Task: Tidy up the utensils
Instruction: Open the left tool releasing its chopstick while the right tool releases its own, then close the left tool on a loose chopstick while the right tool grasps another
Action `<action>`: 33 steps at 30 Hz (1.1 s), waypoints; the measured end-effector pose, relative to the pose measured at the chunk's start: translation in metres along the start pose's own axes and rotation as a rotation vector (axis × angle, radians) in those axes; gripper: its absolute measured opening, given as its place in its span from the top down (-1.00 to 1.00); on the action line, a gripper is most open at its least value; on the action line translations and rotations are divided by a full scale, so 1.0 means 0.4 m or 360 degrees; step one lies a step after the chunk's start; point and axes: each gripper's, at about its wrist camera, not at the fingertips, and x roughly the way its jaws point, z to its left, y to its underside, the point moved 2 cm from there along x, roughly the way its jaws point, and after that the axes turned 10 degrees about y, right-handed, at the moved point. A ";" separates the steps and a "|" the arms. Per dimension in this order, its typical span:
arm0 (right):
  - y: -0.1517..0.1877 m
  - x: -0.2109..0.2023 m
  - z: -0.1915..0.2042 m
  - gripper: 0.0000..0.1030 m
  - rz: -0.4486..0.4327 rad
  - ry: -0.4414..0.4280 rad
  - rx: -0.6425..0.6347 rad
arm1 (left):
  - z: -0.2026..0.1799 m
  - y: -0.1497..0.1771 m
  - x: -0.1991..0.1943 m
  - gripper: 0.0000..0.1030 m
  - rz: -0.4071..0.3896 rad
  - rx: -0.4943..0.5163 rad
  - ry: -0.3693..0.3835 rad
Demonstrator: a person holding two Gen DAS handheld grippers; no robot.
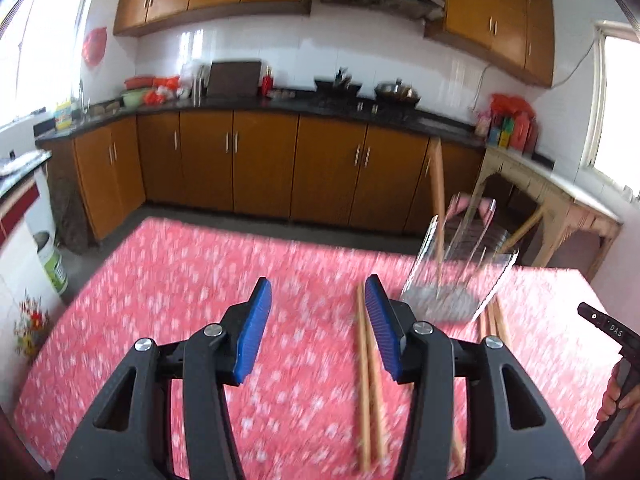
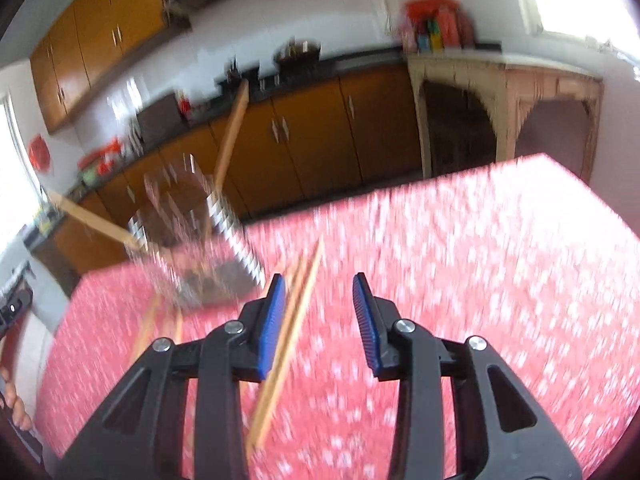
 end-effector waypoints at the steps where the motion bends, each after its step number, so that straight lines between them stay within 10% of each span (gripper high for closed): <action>1: 0.039 0.026 0.008 0.38 0.0078 -0.0013 -0.0021 | 0.009 0.033 0.016 0.05 0.0048 -0.0010 -0.0002; 9: 0.196 0.116 0.090 0.64 0.0370 -0.0072 -0.0142 | -0.004 0.192 0.078 0.05 0.0275 0.0019 0.0047; 33: 0.174 0.163 0.079 0.85 0.0319 0.0132 -0.0153 | -0.052 0.276 0.129 0.14 0.0446 0.0061 0.0190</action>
